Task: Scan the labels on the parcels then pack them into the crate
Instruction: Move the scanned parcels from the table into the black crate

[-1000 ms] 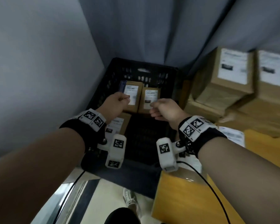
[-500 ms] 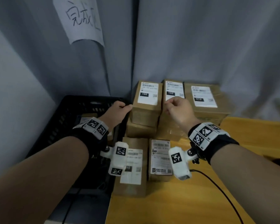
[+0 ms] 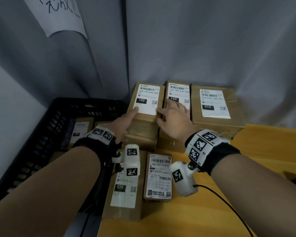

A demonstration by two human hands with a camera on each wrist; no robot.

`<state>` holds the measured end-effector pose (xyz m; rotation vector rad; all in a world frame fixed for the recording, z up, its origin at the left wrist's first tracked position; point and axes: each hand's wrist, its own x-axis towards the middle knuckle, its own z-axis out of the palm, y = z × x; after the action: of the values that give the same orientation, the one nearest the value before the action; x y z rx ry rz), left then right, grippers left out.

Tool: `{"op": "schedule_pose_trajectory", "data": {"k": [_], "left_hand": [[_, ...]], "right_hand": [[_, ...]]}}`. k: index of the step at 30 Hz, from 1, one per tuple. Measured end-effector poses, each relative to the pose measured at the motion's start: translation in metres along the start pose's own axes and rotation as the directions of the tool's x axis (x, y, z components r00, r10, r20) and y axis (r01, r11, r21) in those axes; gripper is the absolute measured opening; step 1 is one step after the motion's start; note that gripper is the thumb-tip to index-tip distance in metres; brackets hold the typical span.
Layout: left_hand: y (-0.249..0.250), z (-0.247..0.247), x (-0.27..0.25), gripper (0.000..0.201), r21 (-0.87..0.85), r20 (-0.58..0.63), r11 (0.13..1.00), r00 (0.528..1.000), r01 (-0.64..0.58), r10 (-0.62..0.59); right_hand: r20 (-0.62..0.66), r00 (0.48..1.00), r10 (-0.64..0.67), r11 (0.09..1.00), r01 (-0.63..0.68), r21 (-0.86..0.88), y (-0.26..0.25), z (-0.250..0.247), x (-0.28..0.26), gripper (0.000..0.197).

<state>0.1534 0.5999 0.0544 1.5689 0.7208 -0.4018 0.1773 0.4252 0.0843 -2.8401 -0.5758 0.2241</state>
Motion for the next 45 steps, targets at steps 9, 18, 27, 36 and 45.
{"op": "schedule_pose_trajectory", "data": {"k": [9,18,27,36,45], "left_hand": [[-0.007,-0.005,0.003,0.063,-0.001,-0.088,0.991,0.987,-0.136,0.135],[-0.021,-0.022,-0.001,0.046,-0.122,-0.109,0.965,0.970,-0.230,0.217],[-0.021,-0.063,-0.038,0.021,-0.423,-0.136,0.879,0.975,-0.218,0.177],[-0.076,-0.172,-0.097,0.037,-0.277,-0.182,0.931,0.965,-0.236,0.190],[-0.141,-0.224,-0.084,0.037,0.018,-0.218,0.999,0.976,0.035,-0.031]], "right_hand": [[0.041,0.998,-0.044,0.999,0.044,0.002,0.007,0.008,-0.001,0.054],[0.024,0.996,-0.088,0.989,0.090,-0.120,-0.011,0.004,-0.007,0.059],[-0.095,0.995,-0.008,0.826,0.060,0.561,-0.064,0.007,-0.016,0.039],[0.143,0.988,-0.060,0.509,-0.093,0.856,-0.167,0.050,-0.017,0.065],[0.658,0.753,-0.016,0.209,-0.641,0.739,-0.228,0.134,-0.017,0.030]]}}
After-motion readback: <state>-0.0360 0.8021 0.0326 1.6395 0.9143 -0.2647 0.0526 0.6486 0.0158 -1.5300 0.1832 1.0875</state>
